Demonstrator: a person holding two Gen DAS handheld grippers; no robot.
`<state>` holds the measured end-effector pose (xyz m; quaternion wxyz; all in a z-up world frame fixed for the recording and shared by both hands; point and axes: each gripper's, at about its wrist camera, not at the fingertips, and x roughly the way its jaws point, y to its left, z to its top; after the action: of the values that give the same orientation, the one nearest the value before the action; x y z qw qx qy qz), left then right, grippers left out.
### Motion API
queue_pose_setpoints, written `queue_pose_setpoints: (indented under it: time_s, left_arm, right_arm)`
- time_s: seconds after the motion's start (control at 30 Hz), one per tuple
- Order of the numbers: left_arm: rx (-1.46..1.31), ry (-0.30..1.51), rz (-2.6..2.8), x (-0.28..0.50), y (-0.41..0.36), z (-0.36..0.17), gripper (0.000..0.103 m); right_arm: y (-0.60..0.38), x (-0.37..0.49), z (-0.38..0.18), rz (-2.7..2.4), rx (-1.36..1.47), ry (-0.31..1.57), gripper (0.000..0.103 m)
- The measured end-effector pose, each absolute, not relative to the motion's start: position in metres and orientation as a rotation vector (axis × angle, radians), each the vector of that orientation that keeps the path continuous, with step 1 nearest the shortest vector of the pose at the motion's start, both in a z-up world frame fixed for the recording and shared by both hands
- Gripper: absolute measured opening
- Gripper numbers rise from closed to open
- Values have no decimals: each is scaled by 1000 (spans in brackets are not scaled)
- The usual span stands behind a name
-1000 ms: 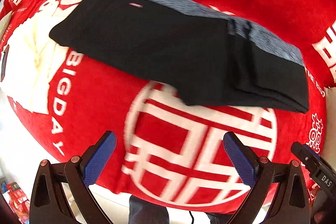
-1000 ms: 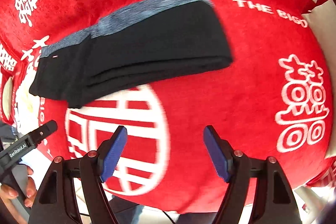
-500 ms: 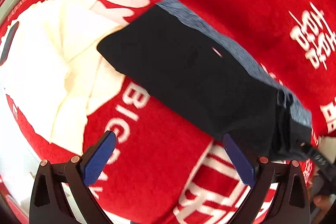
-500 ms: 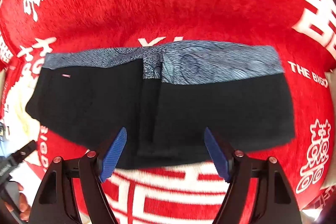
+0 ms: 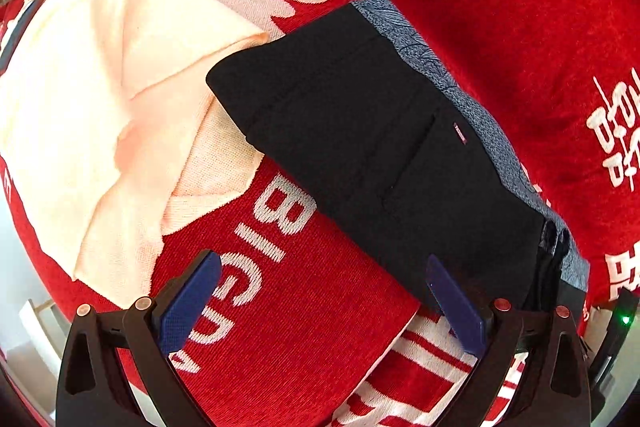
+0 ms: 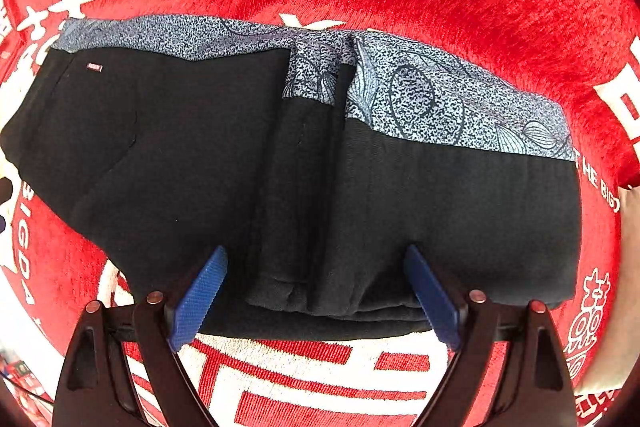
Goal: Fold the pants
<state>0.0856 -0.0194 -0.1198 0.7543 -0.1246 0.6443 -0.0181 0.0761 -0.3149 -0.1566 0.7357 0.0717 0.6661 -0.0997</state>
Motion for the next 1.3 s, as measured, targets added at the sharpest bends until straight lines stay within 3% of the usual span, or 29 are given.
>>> queue_pose_setpoints:
  time_s: [0.33,0.93,1.13,1.3]
  left_arm:
    - [-317,1378,-87,102,-27,-129,102]
    - [-683,1222,-226,124,-5,-151,102]
    - [-833,1085,-389,133,-7,-127,102]
    - [-768,1164,-324,144,-13,-150,102]
  right_arm:
    - [-309,83,-162,-207,149,1471,96]
    - [-319,74,-165,-180,164,1460,97]
    - [-324,73,-164,-175,183,1451,97]
    - [-330,69,-164,-176,196,1433,97]
